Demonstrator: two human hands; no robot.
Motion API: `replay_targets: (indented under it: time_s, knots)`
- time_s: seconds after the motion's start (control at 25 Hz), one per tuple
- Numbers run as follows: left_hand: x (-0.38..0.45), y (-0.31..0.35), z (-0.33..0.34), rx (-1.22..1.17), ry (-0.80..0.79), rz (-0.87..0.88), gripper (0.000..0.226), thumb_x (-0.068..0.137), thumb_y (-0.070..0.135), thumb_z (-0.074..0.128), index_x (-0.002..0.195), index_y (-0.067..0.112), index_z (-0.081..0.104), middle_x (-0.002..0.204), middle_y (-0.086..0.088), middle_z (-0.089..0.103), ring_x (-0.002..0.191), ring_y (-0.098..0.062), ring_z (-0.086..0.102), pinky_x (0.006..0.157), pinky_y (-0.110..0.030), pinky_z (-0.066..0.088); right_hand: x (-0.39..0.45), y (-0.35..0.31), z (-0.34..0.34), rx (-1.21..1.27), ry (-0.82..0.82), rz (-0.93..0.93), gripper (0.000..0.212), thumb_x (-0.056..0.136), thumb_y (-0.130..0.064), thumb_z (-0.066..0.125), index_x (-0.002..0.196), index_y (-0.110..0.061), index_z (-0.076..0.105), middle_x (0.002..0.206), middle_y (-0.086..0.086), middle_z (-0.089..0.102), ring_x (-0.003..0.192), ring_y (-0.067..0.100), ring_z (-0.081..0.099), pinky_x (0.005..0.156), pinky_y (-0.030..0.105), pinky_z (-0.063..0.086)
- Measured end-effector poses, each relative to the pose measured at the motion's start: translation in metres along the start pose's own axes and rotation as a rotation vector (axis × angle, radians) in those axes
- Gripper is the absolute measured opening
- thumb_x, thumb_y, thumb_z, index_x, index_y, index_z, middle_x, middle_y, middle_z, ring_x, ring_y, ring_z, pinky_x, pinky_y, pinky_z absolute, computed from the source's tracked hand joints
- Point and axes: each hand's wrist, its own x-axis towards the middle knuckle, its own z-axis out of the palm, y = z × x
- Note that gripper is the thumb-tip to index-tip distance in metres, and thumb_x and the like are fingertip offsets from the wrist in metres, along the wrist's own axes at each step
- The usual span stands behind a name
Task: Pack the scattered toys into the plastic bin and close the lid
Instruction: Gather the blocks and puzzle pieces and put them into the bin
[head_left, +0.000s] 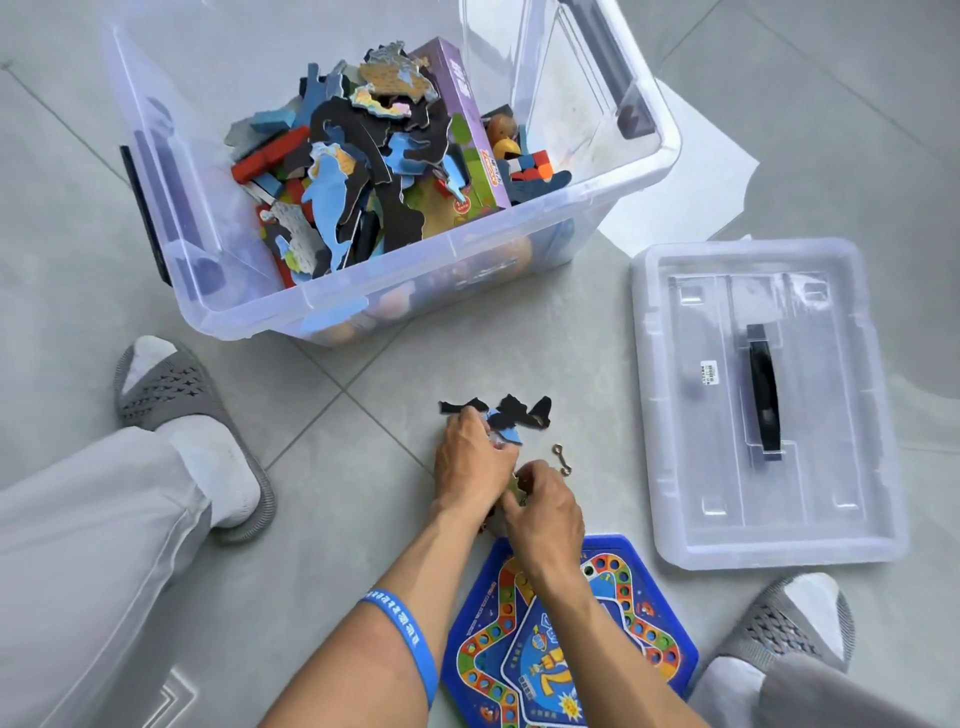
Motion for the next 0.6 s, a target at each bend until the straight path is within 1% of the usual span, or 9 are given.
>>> replay_targets:
  time_s: [0.08, 0.16, 0.24, 0.28, 0.36, 0.44, 0.52, 0.56, 0.6]
  knots:
    - [0.0, -0.005, -0.005, -0.083, 0.014, -0.018, 0.022, 0.072, 0.023, 0.065, 0.085, 0.016, 0.049, 0.086, 0.003, 0.057, 0.08, -0.019, 0.052, 0.071, -0.028, 0.038, 0.008, -0.004, -0.002, 0.004, -0.006, 0.019, 0.013, 0.086, -0.029, 0.061, 0.083, -0.022, 0.05, 0.082, -0.003, 0.06, 0.072, 0.022, 0.055, 0.061, 0.033, 0.04]
    - [0.003, -0.011, -0.013, -0.247, 0.009, -0.126, 0.021, 0.069, 0.021, 0.068, 0.082, 0.018, 0.052, 0.079, 0.006, 0.059, 0.068, -0.013, 0.056, 0.064, -0.025, 0.043, 0.018, -0.008, -0.009, 0.072, -0.021, 0.023, 0.013, 0.084, -0.028, 0.063, 0.081, -0.022, 0.052, 0.077, -0.004, 0.06, 0.07, 0.02, 0.055, 0.059, 0.032, 0.038]
    - [0.009, -0.014, -0.023, -0.392, 0.006, -0.233, 0.012, 0.069, 0.017, 0.066, 0.078, 0.021, 0.059, 0.079, 0.006, 0.065, 0.062, -0.003, 0.062, 0.057, -0.021, 0.049, 0.03, -0.012, -0.019, 0.204, 0.002, 0.026, 0.011, 0.083, -0.025, 0.063, 0.086, -0.022, 0.054, 0.075, -0.006, 0.06, 0.07, 0.019, 0.057, 0.059, 0.032, 0.042]
    - [0.013, -0.015, -0.027, -0.406, 0.011, -0.26, 0.008, 0.069, 0.017, 0.065, 0.076, 0.021, 0.063, 0.081, 0.004, 0.068, 0.063, -0.006, 0.065, 0.057, -0.021, 0.05, 0.037, -0.013, -0.025, 0.227, 0.031, 0.02, 0.013, 0.083, -0.023, 0.062, 0.093, -0.023, 0.054, 0.075, -0.008, 0.061, 0.07, 0.019, 0.059, 0.059, 0.031, 0.043]
    - [0.019, -0.015, -0.032, -0.303, 0.025, -0.226, 0.008, 0.071, 0.019, 0.064, 0.077, 0.023, 0.067, 0.083, 0.004, 0.07, 0.071, -0.015, 0.066, 0.06, -0.022, 0.047, 0.052, -0.014, -0.035, 0.131, 0.048, -0.053, 0.028, 0.086, -0.02, 0.06, 0.112, -0.028, 0.052, 0.081, -0.008, 0.062, 0.072, 0.021, 0.059, 0.06, 0.03, 0.04]
    - [0.022, -0.014, -0.033, -0.13, 0.009, -0.078, 0.022, 0.073, 0.02, 0.071, 0.095, 0.024, 0.066, 0.092, 0.003, 0.07, 0.085, -0.021, 0.065, 0.068, -0.023, 0.044, 0.065, -0.016, -0.041, -0.047, -0.01, -0.153, 0.035, 0.089, -0.022, 0.059, 0.121, -0.031, 0.047, 0.091, -0.005, 0.065, 0.079, 0.025, 0.059, 0.063, 0.033, 0.041]
    - [0.016, -0.013, -0.028, 0.022, -0.041, 0.029, 0.048, 0.075, 0.019, 0.077, 0.118, 0.022, 0.055, 0.107, 0.0, 0.065, 0.097, -0.024, 0.062, 0.079, -0.028, 0.044, 0.068, -0.017, -0.039, -0.161, -0.024, -0.202, 0.025, 0.091, -0.023, 0.058, 0.114, -0.029, 0.048, 0.1, -0.003, 0.067, 0.084, 0.027, 0.061, 0.065, 0.035, 0.045]
    - [0.012, -0.013, -0.023, 0.069, -0.037, 0.046, 0.053, 0.076, 0.02, 0.079, 0.121, 0.021, 0.051, 0.111, -0.001, 0.063, 0.099, -0.024, 0.061, 0.081, -0.03, 0.045, 0.068, -0.018, -0.035, -0.192, -0.01, -0.2, 0.019, 0.093, -0.022, 0.056, 0.11, -0.026, 0.051, 0.102, -0.002, 0.067, 0.084, 0.027, 0.062, 0.066, 0.036, 0.047]
    - [0.008, -0.013, -0.019, 0.092, -0.011, 0.053, 0.051, 0.077, 0.02, 0.078, 0.12, 0.019, 0.05, 0.112, -0.002, 0.061, 0.1, -0.024, 0.061, 0.081, -0.032, 0.046, 0.066, -0.019, -0.031, -0.207, 0.012, -0.183, 0.013, 0.094, -0.021, 0.054, 0.107, -0.023, 0.053, 0.103, 0.0, 0.066, 0.082, 0.027, 0.062, 0.066, 0.036, 0.047]
